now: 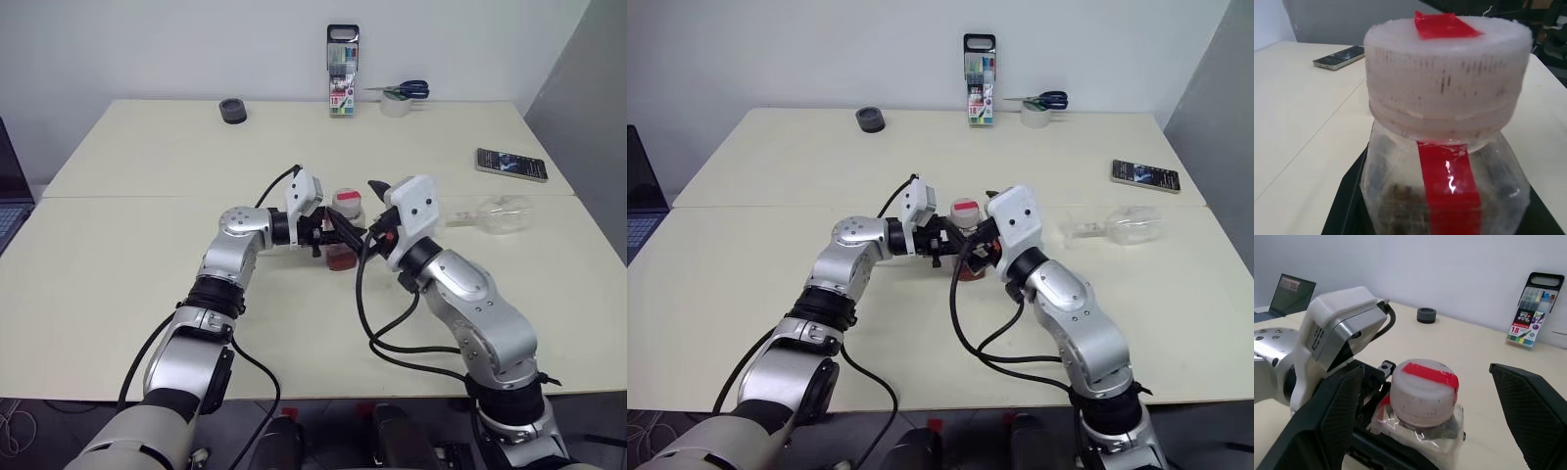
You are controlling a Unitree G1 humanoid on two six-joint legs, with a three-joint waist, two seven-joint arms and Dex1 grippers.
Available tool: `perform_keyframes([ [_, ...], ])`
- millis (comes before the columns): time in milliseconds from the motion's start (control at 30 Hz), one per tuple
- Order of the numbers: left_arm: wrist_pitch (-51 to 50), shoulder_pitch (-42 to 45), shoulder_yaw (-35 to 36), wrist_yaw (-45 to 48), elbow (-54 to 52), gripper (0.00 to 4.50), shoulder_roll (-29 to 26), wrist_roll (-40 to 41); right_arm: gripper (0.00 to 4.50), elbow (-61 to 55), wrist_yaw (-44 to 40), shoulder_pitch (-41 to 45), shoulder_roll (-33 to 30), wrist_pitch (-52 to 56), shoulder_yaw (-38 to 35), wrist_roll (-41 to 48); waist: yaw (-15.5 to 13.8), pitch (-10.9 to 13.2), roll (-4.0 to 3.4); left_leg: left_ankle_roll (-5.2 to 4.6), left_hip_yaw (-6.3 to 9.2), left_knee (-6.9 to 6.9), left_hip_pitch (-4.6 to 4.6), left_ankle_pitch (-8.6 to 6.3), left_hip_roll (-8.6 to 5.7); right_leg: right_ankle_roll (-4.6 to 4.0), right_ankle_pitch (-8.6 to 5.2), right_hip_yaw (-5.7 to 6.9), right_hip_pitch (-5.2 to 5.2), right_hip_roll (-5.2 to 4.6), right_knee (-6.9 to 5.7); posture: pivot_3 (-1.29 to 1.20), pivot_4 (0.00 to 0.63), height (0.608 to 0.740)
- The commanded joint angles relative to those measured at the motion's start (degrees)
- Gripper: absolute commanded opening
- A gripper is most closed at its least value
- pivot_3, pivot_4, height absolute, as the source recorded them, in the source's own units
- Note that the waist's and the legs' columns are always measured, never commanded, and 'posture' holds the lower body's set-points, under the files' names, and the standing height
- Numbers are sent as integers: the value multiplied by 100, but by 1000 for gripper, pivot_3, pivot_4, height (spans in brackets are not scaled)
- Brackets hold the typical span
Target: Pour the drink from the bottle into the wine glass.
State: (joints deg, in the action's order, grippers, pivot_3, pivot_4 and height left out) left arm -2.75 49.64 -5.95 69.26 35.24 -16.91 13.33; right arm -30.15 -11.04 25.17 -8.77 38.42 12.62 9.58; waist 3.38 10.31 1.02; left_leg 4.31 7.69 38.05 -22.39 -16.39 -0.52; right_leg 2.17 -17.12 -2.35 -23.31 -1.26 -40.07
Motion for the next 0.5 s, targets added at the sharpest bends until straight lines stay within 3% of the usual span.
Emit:
perform_keyframes([
  [33, 160, 176, 59, -7, -51, 1716, 37, 16, 4370, 135, 174, 204, 155, -323, 4, -237, 0, 0, 0, 0, 0, 0, 0, 0, 0, 0, 0, 0, 0, 0, 0, 0, 150, 740],
  [333, 212, 148, 42, 22, -50, 1716, 46, 1, 4370, 490, 326, 249, 452, -592, -29, -522, 4, 0, -1, 0, 0, -1, 1, 0, 0, 0, 0, 0, 0, 0, -1, 0, 150, 740],
  [500, 216, 122, 37, 37, -68, 1716, 49, 1, 3624, 505, 326, 226, 539, -614, -26, -525, 5, 0, -1, 0, -1, -1, 2, 0, 1, 0, 0, 0, 0, 1, -1, 0, 150, 740],
])
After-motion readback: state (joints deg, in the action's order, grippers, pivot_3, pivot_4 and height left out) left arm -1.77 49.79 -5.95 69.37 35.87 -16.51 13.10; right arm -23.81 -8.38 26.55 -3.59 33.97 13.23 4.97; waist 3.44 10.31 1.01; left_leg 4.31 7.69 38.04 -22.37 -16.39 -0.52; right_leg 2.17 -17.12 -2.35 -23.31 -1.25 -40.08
